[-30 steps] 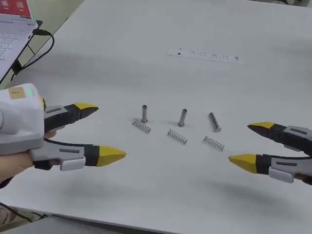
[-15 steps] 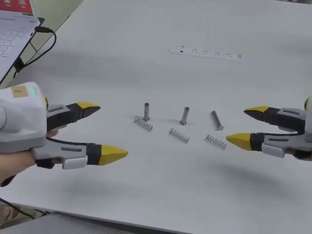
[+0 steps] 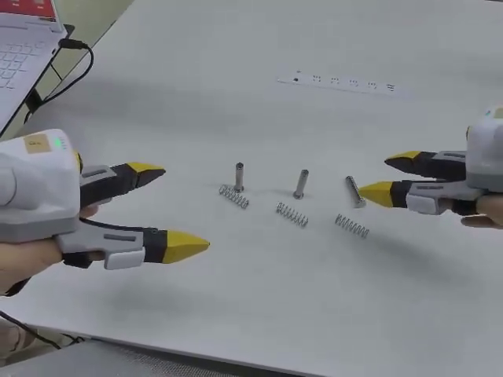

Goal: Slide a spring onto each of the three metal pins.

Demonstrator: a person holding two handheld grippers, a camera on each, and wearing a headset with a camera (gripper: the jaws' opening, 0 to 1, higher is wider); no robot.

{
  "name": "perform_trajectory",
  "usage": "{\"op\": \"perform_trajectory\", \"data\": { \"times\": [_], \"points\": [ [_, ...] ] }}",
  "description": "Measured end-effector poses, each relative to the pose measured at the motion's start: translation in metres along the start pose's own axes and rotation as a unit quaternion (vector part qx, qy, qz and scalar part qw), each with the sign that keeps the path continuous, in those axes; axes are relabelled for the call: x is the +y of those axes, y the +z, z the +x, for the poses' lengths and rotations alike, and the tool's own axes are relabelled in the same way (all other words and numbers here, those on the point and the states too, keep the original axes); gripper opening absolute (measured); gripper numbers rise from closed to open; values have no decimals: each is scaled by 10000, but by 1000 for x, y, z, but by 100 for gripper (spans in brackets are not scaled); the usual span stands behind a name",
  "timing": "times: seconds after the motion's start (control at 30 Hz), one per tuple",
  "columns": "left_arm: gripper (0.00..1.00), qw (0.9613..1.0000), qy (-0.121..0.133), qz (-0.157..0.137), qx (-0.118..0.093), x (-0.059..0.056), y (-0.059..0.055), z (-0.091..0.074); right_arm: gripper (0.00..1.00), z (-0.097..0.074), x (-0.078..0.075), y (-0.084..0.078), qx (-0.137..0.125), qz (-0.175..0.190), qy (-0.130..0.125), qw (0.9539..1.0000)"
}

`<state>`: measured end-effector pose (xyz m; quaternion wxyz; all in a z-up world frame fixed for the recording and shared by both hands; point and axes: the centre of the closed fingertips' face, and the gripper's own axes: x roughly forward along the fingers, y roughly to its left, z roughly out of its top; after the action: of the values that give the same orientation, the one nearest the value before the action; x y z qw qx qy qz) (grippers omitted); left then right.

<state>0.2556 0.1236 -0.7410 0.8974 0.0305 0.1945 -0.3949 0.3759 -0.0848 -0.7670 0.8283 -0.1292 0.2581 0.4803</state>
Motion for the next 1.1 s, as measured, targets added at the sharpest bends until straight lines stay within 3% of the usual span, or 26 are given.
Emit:
{"op": "perform_trajectory", "data": {
  "times": [0.33, 0.67, 1.1],
  "points": [
    [74, 10000, 63, -18, 3, 5, 0, -4, 38, 22, -15, -7, 441, 183, -22, 9989],
    [74, 9999, 108, -32, 9, 9, 0, -7, 30, 36, -35, -19, 746, 1015, -290, 9916],
    [73, 9999, 155, -60, 21, 13, 0, -10, 22, 54, -36, -34, 1181, 1186, -316, 9854]
  ]
}}
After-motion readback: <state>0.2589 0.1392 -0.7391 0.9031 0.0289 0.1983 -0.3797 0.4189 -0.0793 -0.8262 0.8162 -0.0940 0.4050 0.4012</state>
